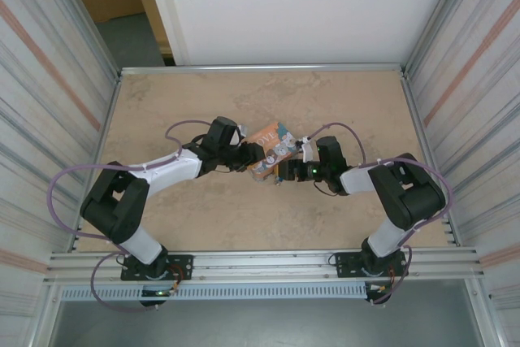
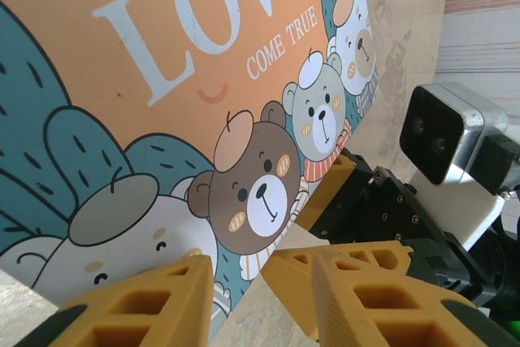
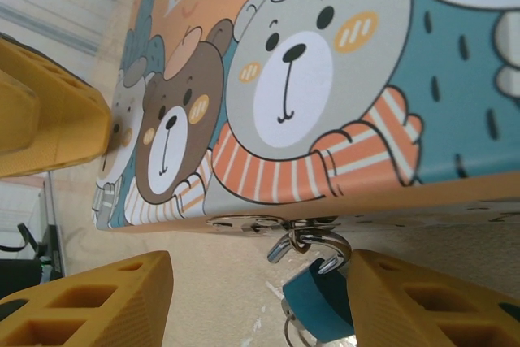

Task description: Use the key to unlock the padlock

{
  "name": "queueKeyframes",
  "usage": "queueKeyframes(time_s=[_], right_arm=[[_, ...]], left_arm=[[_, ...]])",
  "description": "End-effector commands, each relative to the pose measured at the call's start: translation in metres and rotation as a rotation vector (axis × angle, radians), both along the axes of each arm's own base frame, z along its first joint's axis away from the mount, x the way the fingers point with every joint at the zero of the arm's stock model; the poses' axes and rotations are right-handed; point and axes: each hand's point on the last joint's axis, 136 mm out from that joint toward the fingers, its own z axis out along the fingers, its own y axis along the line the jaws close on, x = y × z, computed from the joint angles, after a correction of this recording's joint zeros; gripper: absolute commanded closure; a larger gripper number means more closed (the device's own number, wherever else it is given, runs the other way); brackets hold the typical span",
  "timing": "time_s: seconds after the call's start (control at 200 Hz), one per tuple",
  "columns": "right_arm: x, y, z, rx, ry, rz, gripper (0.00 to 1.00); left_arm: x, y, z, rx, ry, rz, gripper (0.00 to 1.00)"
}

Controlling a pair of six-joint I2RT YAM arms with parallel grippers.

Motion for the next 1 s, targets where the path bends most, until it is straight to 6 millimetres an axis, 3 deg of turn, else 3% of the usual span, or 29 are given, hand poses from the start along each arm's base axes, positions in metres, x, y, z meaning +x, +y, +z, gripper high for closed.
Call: queueKeyframes(time_s=[0.0,0.506,0.817,0.997], right_arm=[[-0.001,0.000,-0.002,0.006,-0.027,0.026,0.43],[0.000,0.005,-0.010,0.036,-0.014,0.061,0.48],[-0.002,0.006,0.000,0.062,-0.052,0.074,0.51],[-0.003,0.004,0.004,0.071,-0.054,0.079,0.58]], left_arm=[[-0.003,-0.005,-0.002,-0.008,0.017,-0.018,0.63],[-0.004,-0.006,-0.006,-0.014,0.032,-0.020,0.64],[-0.004,-0.007,-0.009,-0.012,0.039,-0.019,0.64],[-0.003,-0.007,-0.009,-0.014,0.041,-0.020,0.63]])
